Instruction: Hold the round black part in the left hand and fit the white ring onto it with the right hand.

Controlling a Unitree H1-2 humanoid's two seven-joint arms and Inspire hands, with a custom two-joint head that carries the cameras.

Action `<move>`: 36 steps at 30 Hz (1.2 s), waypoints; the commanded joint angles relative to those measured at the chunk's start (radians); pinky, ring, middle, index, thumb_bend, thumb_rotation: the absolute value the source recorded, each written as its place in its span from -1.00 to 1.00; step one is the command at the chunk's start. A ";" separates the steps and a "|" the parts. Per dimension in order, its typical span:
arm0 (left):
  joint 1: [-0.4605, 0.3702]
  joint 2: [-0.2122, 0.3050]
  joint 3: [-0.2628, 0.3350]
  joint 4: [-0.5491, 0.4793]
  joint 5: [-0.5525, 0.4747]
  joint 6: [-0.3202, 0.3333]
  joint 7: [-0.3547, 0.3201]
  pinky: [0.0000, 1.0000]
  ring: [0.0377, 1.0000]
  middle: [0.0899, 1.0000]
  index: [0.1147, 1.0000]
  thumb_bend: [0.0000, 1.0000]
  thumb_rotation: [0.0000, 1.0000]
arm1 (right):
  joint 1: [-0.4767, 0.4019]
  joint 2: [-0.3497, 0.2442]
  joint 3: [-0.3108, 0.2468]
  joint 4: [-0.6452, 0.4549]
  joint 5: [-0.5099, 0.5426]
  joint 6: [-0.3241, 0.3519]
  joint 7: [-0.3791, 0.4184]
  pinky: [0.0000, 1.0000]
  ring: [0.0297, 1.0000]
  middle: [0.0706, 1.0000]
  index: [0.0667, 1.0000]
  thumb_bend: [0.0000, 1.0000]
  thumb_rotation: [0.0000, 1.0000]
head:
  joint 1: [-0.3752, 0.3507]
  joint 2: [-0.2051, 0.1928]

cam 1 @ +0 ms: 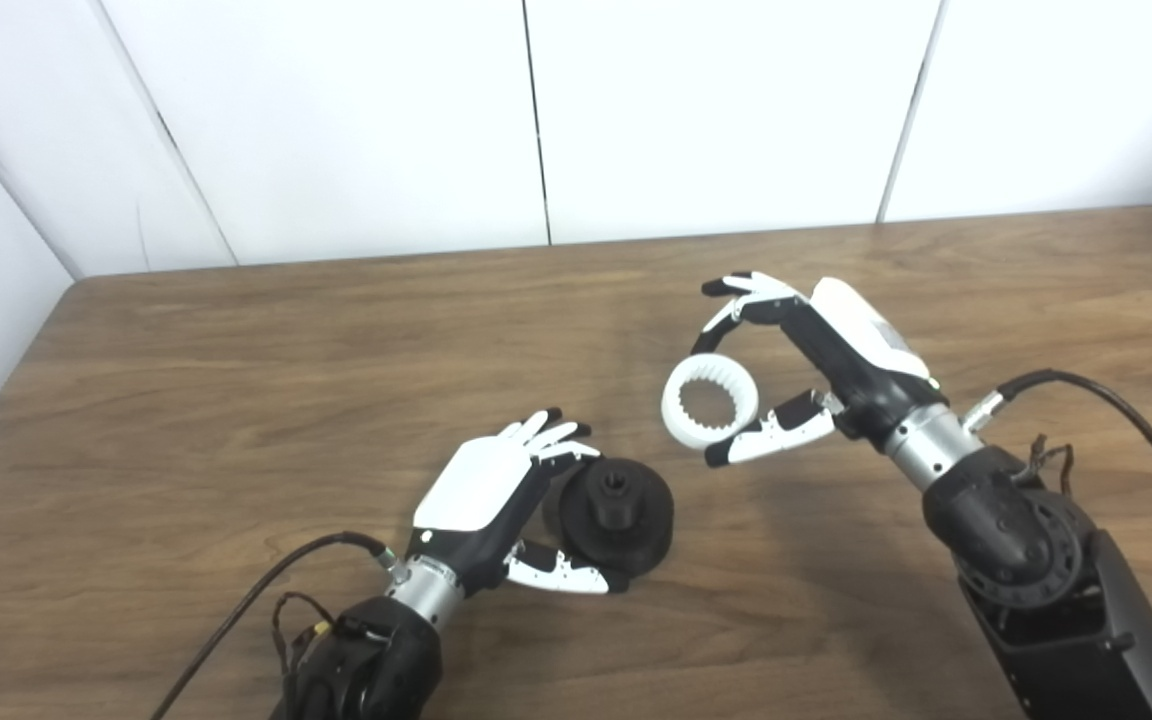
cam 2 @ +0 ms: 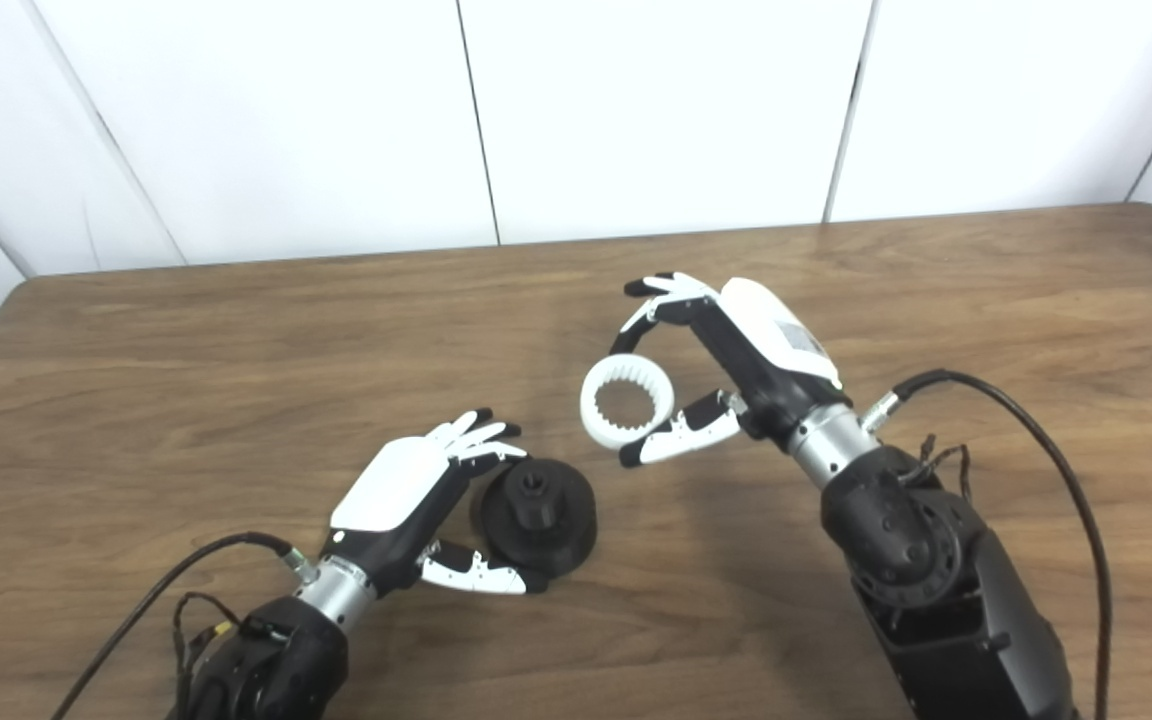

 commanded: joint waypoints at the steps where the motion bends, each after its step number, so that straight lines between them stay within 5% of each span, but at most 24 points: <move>1: -0.006 0.008 -0.005 0.002 0.025 0.008 -0.014 0.90 0.95 0.80 0.28 0.61 -0.21 | -0.026 0.008 0.004 -0.039 -0.011 -0.022 -0.004 0.59 0.85 0.71 -0.09 0.04 -0.70 | 0.000 0.002; 36: -0.010 0.000 -0.017 0.004 0.032 0.021 -0.015 0.91 0.96 0.81 0.28 0.61 -0.18 | -0.061 0.032 0.105 -0.009 -0.078 -0.033 0.060 0.59 0.84 0.69 -0.09 0.04 -0.69 | 0.000 0.004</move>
